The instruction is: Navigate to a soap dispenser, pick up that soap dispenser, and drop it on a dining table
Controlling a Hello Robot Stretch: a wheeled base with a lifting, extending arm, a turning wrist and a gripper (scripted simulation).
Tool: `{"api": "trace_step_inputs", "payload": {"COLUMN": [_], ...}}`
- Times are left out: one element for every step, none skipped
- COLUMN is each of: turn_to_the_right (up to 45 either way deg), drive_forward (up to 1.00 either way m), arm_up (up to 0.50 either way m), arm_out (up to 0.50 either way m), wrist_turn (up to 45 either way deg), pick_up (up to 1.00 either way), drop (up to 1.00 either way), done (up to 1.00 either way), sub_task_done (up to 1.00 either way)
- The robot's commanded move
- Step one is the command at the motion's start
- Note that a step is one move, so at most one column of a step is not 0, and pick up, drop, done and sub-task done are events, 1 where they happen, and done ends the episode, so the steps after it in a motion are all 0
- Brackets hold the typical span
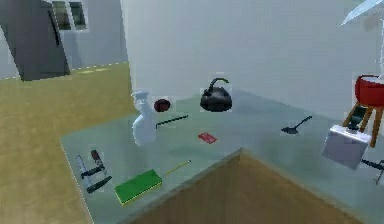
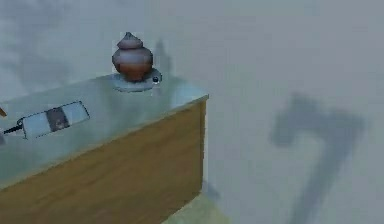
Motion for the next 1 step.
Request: {"api": "trace_step_inputs", "payload": {"turn_to_the_right": [27.0], "drive_forward": [0.0], "arm_up": [0.0], "arm_out": [0.0], "wrist_turn": [0.0], "pick_up": [0.0], "drop": [0.0], "done": [0.0], "sub_task_done": [0.0]}}
